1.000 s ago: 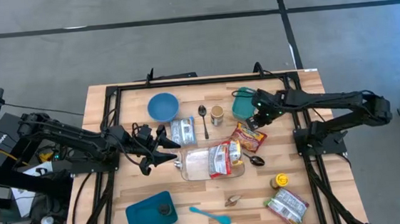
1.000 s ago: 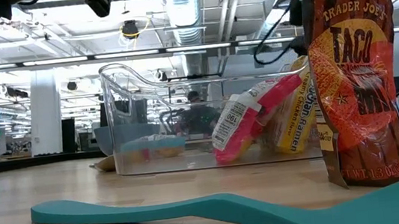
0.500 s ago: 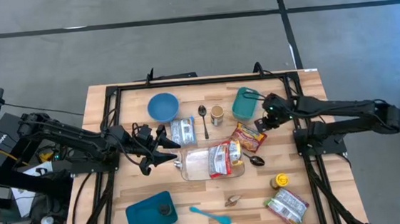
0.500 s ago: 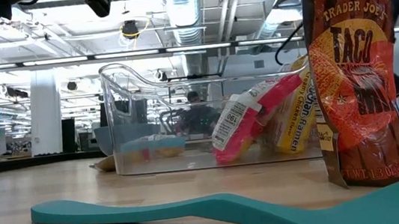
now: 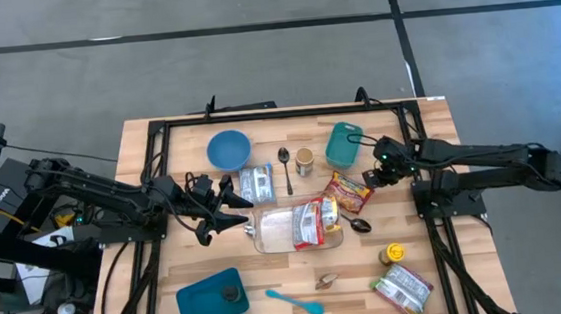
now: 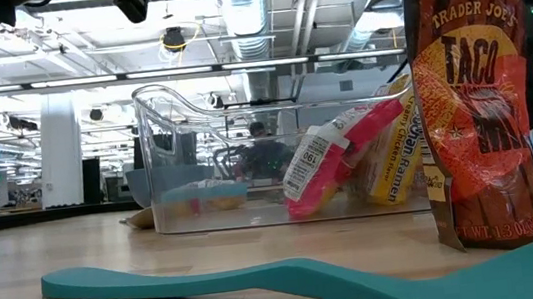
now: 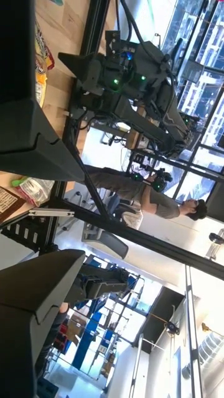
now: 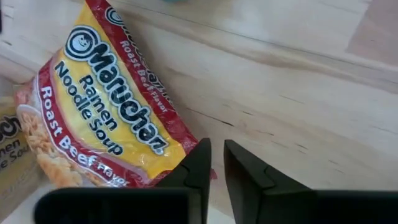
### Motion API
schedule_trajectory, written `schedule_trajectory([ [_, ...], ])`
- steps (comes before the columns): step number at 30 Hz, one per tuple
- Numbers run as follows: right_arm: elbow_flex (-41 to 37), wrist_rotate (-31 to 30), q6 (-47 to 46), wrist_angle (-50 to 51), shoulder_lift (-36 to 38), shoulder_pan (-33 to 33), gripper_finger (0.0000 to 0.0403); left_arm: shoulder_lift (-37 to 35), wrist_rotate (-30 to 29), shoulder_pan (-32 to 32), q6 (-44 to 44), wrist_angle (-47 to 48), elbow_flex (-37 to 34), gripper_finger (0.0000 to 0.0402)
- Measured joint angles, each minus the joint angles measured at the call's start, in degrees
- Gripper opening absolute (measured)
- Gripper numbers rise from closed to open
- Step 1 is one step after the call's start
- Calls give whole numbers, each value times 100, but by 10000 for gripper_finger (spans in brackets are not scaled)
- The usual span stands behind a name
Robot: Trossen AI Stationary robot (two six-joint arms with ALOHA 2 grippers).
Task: Pick & Place Food Item
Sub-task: Put the red noodle pack into the transparent bin
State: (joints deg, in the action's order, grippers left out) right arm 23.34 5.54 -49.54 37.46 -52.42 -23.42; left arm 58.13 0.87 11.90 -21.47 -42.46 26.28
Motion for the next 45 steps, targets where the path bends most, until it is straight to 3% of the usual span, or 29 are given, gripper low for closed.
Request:
schedule_trajectory([
  [16,1,66,-28,-25,0,317,141,0,1,0,2,-1,0,186],
  [28,-558,129,-444,-968,0,514,133,0,0,1,2,-2,0,186],
  [45,-573,256,-448,-1491,-273,546,127,0,0,1,2,-2,0,186],
])
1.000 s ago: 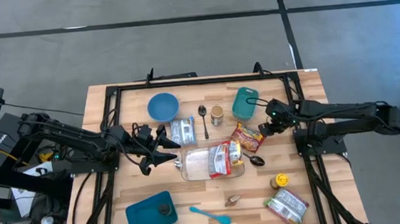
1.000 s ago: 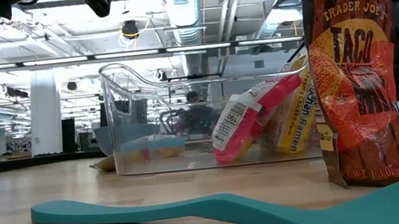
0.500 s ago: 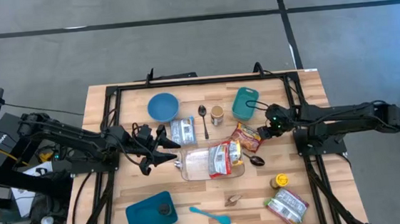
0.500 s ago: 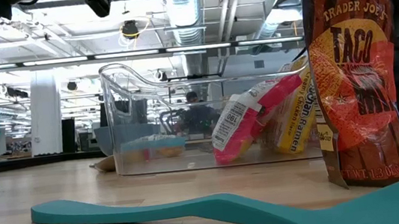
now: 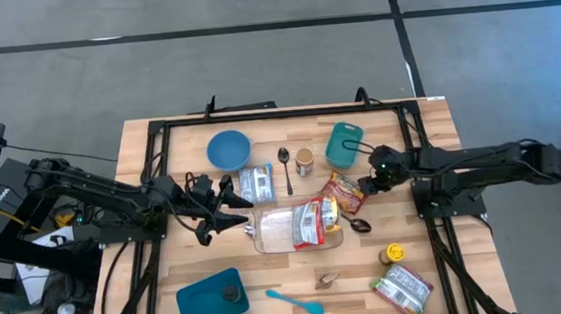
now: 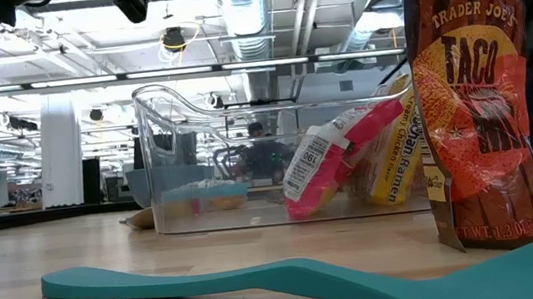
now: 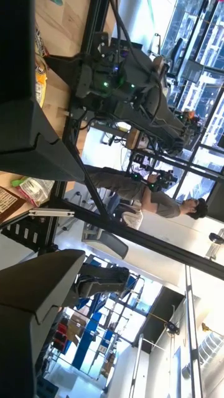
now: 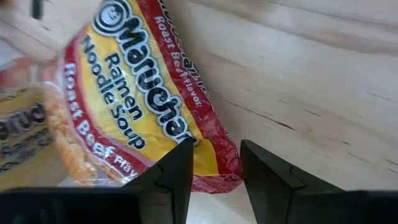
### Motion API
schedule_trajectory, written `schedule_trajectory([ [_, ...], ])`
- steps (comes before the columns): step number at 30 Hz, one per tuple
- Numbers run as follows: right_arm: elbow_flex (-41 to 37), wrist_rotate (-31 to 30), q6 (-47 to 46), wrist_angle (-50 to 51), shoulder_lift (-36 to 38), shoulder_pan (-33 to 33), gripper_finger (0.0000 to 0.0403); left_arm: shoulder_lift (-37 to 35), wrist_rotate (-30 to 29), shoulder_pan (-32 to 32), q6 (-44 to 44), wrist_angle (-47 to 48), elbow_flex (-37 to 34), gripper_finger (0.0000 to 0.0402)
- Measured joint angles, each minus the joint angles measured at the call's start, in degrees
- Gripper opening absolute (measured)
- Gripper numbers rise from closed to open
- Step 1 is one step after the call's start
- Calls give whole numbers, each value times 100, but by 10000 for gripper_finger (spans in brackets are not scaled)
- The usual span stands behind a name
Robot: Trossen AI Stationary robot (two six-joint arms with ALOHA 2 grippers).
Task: Pick & Place Food Item
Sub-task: Put the red noodle pack into the transparent bin
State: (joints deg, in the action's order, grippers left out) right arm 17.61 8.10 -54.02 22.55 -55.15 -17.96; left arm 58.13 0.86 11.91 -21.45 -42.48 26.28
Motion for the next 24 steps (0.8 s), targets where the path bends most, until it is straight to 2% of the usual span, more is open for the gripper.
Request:
schedule_trajectory([
  [13,0,102,195,-310,-302,-4,122,0,0,0,0,0,0,186],
  [24,0,107,195,-322,-302,-4,40,0,1,0,0,0,0,186],
])
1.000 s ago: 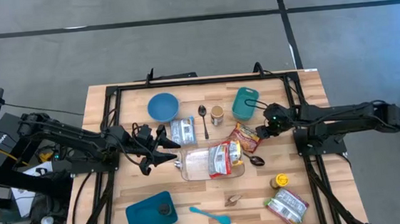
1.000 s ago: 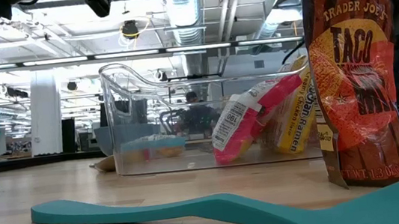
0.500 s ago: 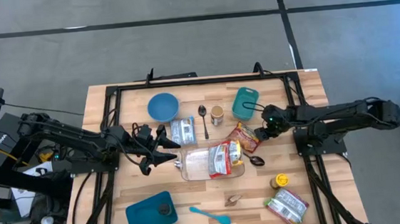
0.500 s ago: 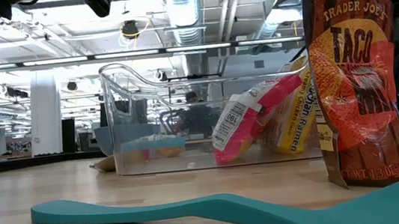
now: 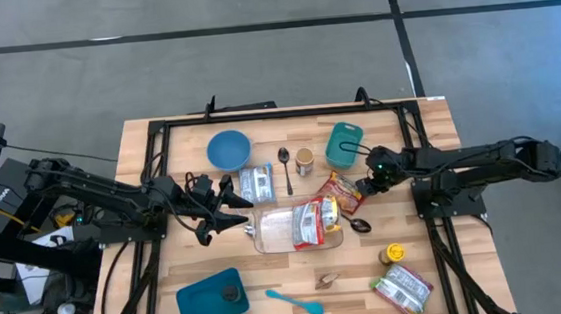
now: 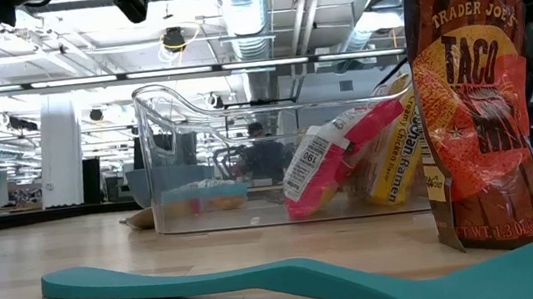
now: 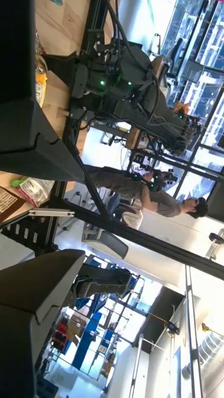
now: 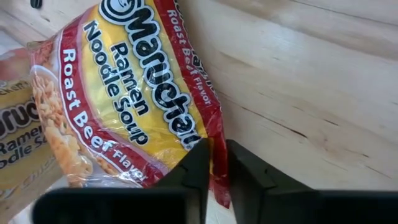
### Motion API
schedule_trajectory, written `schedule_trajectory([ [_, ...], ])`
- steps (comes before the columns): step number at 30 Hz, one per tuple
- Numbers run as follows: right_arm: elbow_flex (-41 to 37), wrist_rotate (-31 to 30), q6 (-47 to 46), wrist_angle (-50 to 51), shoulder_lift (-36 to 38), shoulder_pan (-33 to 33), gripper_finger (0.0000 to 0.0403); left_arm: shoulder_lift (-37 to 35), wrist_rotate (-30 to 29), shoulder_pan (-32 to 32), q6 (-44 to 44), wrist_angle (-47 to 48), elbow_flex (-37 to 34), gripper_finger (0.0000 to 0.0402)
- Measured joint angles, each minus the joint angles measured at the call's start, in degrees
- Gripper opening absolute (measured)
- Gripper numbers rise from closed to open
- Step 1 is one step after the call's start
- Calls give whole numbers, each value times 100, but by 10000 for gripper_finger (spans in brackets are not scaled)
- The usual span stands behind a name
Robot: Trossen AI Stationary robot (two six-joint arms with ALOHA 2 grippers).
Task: Pick & Place Food Item
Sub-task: Put the red noodle pack into the transparent bin
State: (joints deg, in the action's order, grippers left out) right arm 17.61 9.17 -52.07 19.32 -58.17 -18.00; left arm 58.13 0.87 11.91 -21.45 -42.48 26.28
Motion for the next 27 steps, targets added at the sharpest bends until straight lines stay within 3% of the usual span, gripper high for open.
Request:
schedule_trajectory([
  [6,0,-3,66,-6,0,0,3,0,-1,0,0,0,0,186],
  [27,14,-25,362,-209,105,0,0,0,-1,1,0,0,0,186],
])
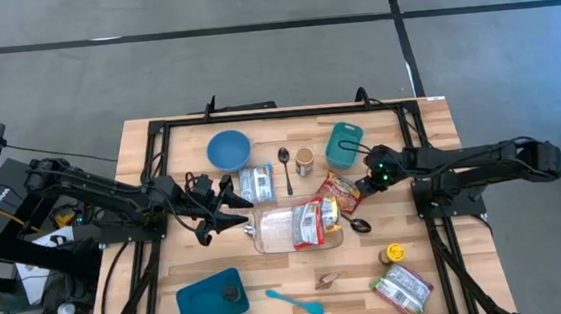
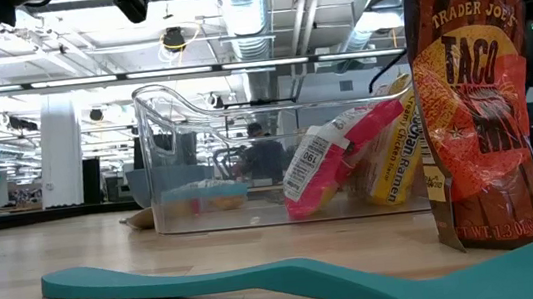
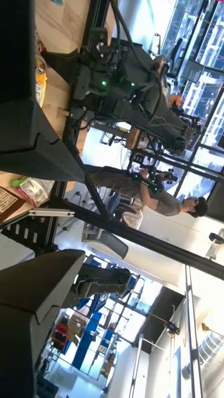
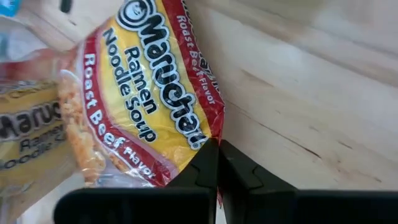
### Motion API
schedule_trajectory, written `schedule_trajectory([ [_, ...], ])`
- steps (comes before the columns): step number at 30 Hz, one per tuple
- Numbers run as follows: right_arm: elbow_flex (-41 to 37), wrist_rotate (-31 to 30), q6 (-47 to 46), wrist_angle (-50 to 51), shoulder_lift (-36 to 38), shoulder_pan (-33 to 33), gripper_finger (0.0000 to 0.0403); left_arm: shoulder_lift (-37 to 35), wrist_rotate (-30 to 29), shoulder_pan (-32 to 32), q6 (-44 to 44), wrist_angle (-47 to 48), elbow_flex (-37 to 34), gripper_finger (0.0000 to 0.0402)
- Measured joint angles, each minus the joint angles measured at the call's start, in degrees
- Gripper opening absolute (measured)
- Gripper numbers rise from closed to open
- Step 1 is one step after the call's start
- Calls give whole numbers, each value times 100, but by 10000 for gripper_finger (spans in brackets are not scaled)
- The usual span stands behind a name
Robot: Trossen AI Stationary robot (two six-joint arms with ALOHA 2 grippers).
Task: Pick & Place Food Item
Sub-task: Put the red noodle pack into the transparent bin
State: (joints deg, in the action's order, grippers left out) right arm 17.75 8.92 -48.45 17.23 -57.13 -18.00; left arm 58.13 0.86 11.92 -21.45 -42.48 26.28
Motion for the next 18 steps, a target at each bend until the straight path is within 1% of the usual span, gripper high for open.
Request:
schedule_trajectory([
  [5,76,-19,92,30,328,0,0,0,0,0,0,2,0,186],
  [18,141,-21,197,79,1530,0,0,0,0,-2,0,0,0,186],
])
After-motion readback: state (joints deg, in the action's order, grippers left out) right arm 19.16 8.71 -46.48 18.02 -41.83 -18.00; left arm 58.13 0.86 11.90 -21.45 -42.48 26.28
